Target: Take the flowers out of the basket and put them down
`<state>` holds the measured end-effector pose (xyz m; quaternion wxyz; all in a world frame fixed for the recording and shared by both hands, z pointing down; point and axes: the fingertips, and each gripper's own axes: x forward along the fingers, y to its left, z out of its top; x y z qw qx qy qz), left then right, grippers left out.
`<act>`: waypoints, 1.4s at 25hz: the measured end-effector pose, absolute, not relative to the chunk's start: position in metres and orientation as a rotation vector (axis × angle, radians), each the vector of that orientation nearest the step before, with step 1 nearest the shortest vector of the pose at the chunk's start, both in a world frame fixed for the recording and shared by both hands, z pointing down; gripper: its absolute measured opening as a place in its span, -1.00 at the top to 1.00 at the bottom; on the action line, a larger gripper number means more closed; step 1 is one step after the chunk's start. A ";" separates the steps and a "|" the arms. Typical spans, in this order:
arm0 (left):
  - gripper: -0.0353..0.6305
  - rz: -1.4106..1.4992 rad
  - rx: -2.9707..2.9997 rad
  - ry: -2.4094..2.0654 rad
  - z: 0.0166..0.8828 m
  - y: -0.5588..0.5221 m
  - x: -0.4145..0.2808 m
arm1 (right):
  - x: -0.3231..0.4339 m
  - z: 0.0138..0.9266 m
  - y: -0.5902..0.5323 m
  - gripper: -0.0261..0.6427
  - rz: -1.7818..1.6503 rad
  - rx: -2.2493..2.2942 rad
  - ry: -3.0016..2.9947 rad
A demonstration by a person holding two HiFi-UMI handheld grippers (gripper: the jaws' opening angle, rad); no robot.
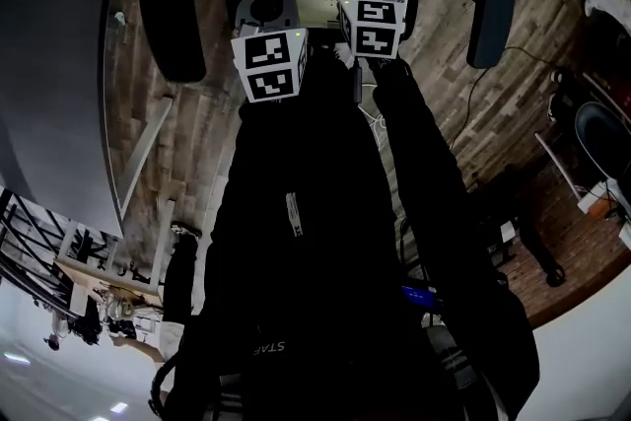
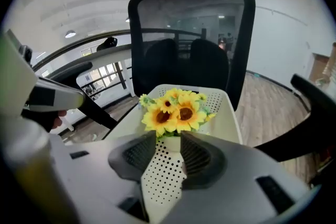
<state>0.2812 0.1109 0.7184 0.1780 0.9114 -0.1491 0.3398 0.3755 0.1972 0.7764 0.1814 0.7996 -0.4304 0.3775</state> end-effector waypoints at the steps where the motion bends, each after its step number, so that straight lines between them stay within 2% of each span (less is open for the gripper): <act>1: 0.89 0.972 2.573 -0.425 0.725 0.109 0.281 | 0.378 0.785 0.197 0.45 1.074 2.247 -1.215; 4: 0.89 1.009 2.558 -0.440 0.744 0.104 0.284 | 0.385 0.808 0.193 0.34 1.086 2.204 -1.228; 9: 0.89 1.022 2.542 -0.448 0.763 0.095 0.290 | 0.392 0.850 0.188 -0.05 1.121 2.142 -1.229; 13: 0.89 1.002 2.542 -0.464 0.773 0.089 0.294 | 0.415 0.874 0.180 -0.27 1.114 2.164 -1.201; 18: 0.89 0.967 2.538 -0.501 0.774 0.076 0.298 | 0.432 0.891 0.159 -0.49 1.076 2.182 -1.192; 23: 0.89 0.943 2.548 -0.521 0.775 0.064 0.306 | 0.443 0.904 0.141 -0.60 1.048 2.233 -1.145; 35: 0.89 0.945 2.547 -0.544 0.782 0.036 0.320 | 0.477 0.927 0.098 -0.60 1.118 2.292 -1.061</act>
